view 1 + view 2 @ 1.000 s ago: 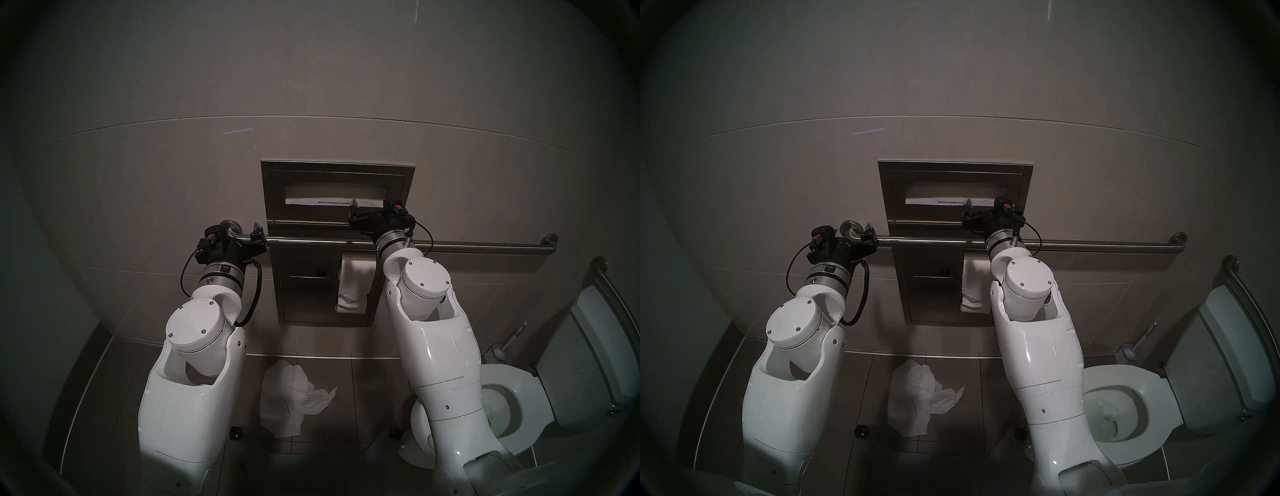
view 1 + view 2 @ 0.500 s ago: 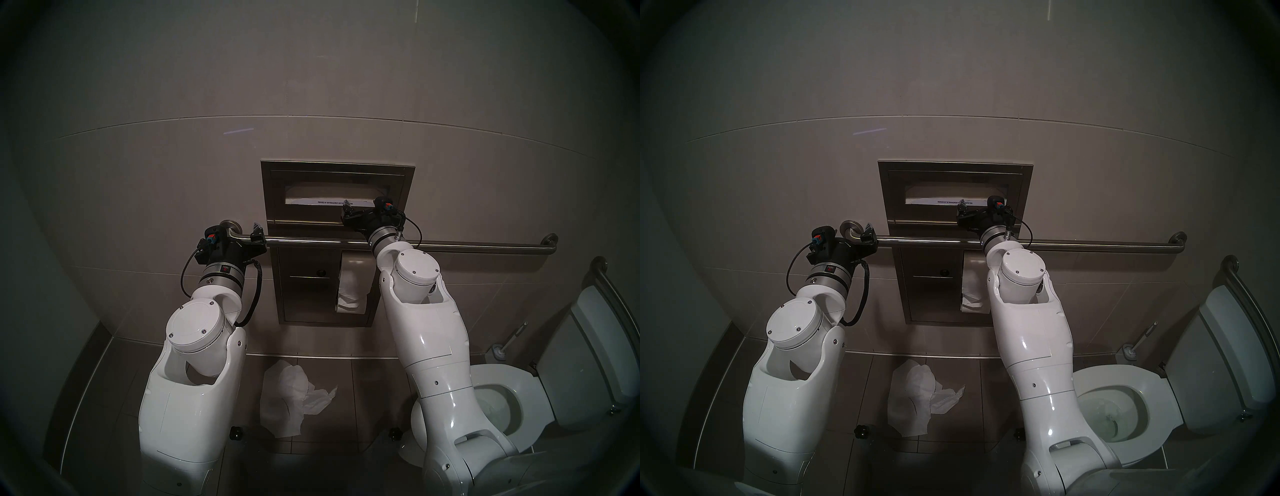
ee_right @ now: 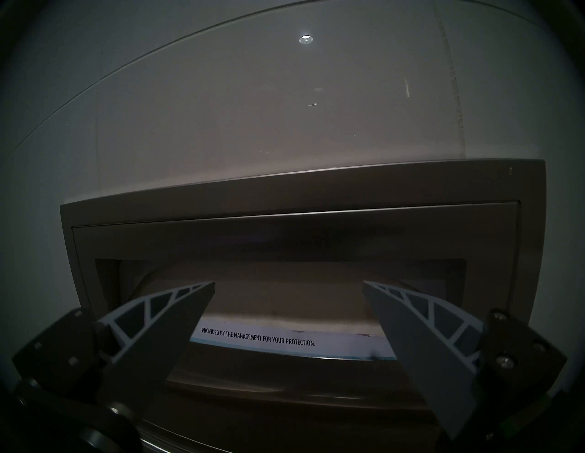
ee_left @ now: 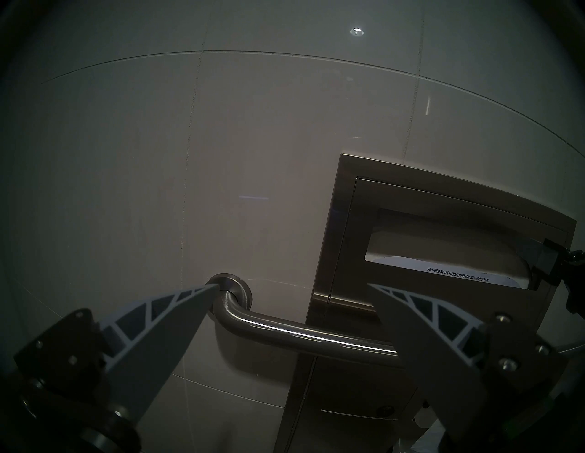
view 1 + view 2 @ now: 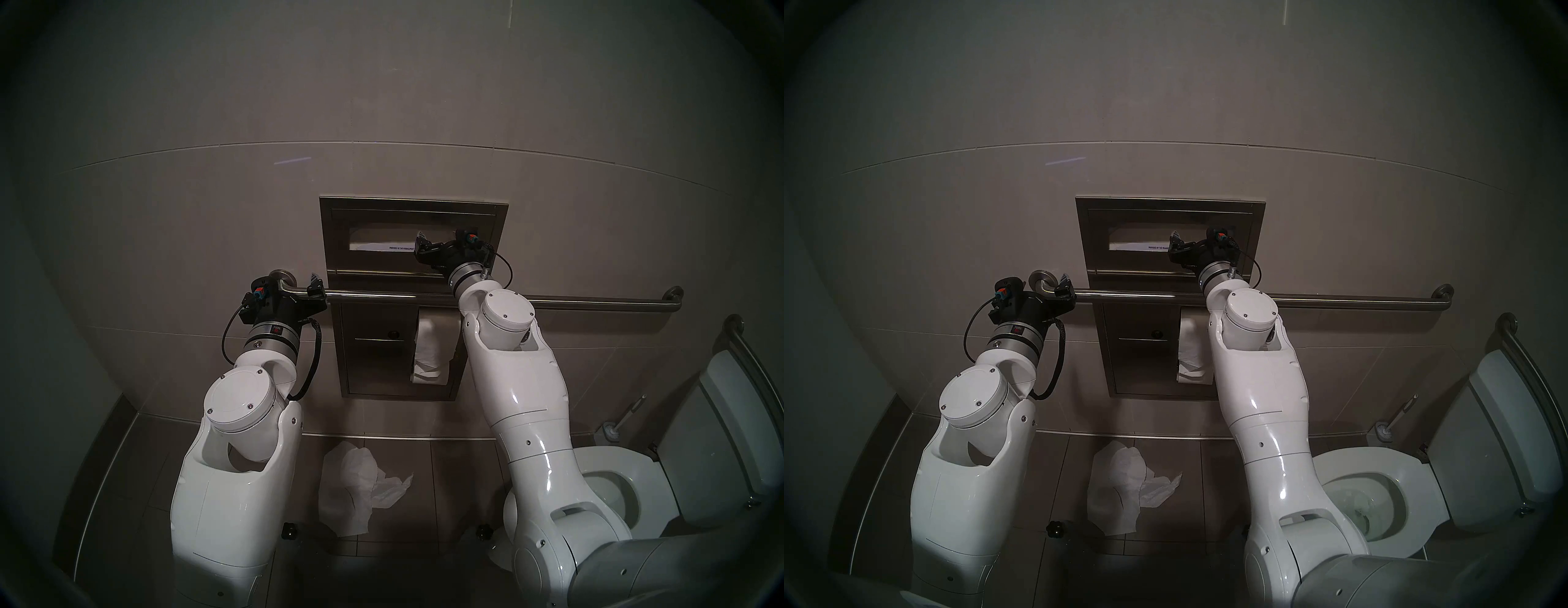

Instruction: Take out a toilet seat cover

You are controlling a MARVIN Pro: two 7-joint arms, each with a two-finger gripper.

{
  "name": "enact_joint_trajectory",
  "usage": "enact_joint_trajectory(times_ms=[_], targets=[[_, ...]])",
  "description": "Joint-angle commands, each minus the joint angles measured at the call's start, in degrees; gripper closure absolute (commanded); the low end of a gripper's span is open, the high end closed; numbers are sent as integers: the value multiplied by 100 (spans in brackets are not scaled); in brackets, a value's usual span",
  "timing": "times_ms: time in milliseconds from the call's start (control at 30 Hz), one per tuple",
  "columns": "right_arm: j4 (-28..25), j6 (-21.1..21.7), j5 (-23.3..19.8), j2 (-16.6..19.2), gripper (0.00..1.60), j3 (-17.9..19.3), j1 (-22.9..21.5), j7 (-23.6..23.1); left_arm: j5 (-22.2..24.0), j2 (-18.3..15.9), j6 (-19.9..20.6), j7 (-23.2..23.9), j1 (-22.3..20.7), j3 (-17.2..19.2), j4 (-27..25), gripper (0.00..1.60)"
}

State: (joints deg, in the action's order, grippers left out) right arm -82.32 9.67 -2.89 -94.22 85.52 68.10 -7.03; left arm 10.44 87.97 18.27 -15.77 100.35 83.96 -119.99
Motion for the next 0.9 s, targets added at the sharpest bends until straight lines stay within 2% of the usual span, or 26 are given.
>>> enact_joint_trajectory(times_ms=[0, 33, 67, 200, 233, 333, 367, 400, 433, 500, 633, 667, 700, 733, 767, 867], targets=[[173, -285, 0, -7, 0, 64, -605, -113, -3, 6, -54, 20, -107, -11, -194, 0], [372, -309, -33, 4, 0, 100, -767, -125, -5, 9, -54, 23, -107, -9, -194, 0], [290, -343, -26, -11, 0, 139, -665, -138, -7, 10, -53, 24, -107, -9, -194, 0], [669, -378, -128, 5, 0, 253, -976, -237, -13, 17, -52, 29, -107, -6, -192, 0], [481, -404, -133, -22, 0, 304, -766, -240, -14, 18, -52, 31, -107, -5, -191, 0], [885, -405, -185, 23, 0, 376, -1082, -276, -19, 23, -51, 36, -107, -3, -189, 0], [782, -416, -184, 23, 0, 387, -973, -297, -20, 25, -50, 37, -107, -2, -188, 0], [967, -413, -196, 36, 0, 399, -1131, -316, -22, 27, -50, 39, -107, -1, -187, 0], [903, -425, -195, 35, 0, 409, -1039, -326, -23, 28, -49, 40, -107, 0, -187, 0], [1161, -414, -219, 43, 0, 431, -1241, -352, -27, 32, -49, 44, -106, 1, -186, 0], [1308, -429, -260, 24, 0, 465, -1257, -381, -33, 38, -47, 49, -106, 4, -185, 0], [1525, -421, -265, 37, 0, 465, -1423, -407, -35, 41, -47, 52, -106, 6, -185, 0], [1434, -451, -264, 26, 0, 462, -1293, -402, -36, 42, -47, 53, -106, 6, -185, 0], [1732, -437, -272, 38, 0, 468, -1536, -422, -38, 45, -46, 55, -106, 7, -185, 0], [1588, -461, -279, 24, 0, 475, -1379, -410, -39, 46, -46, 56, -106, 8, -183, 0], [1789, -454, -317, 31, 0, 520, -1519, -415, -45, 52, -44, 61, -106, 11, -178, 0]])
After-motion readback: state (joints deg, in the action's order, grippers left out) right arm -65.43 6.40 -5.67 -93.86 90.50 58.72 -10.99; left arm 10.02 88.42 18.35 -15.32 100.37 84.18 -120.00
